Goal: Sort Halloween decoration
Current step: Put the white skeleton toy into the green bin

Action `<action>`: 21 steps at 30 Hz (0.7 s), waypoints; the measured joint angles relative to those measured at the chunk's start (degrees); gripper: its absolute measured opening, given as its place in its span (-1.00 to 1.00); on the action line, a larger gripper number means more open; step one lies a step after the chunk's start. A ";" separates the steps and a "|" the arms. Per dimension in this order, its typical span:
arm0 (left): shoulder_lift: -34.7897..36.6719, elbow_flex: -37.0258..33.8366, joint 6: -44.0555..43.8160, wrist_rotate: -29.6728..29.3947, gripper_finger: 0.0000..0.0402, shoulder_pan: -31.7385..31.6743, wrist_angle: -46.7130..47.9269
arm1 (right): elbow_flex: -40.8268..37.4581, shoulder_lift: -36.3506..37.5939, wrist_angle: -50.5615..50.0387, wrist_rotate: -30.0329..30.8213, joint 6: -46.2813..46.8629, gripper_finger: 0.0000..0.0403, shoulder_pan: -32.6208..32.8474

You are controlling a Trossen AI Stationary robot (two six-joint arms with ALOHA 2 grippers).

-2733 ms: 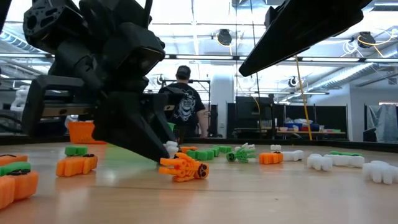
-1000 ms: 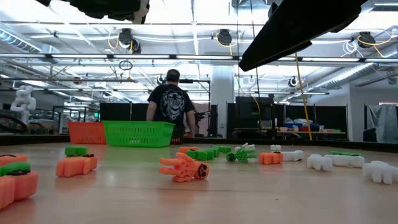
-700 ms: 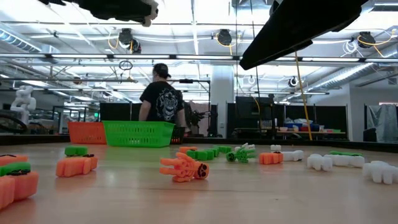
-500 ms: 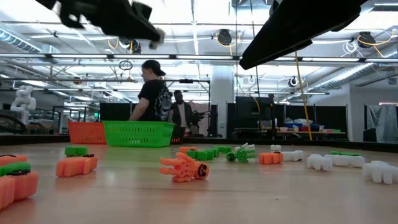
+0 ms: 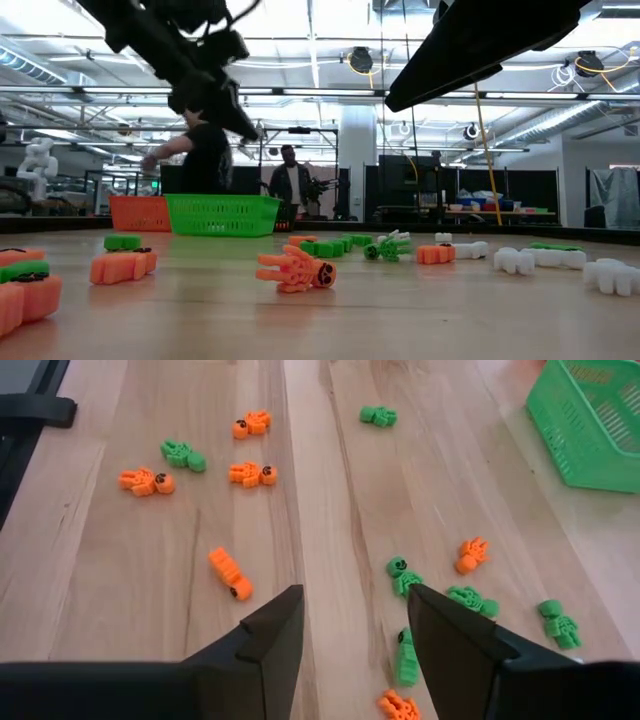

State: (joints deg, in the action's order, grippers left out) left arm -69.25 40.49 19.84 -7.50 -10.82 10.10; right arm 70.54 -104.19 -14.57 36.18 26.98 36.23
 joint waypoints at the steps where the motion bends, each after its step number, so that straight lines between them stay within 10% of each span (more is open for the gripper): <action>1: -0.23 0.00 -0.03 0.03 -0.94 -1.10 1.09 | 0.02 0.00 -0.01 0.00 0.00 -0.18 0.00; 21: -15.42 0.00 -2.38 -3.11 -0.89 -9.03 0.96 | 0.02 0.00 -0.02 2.17 -0.64 -0.18 -0.35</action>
State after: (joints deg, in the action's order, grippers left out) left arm -84.67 40.49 17.46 -10.61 -19.85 11.06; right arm 70.56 -104.18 -14.59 38.35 26.34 35.88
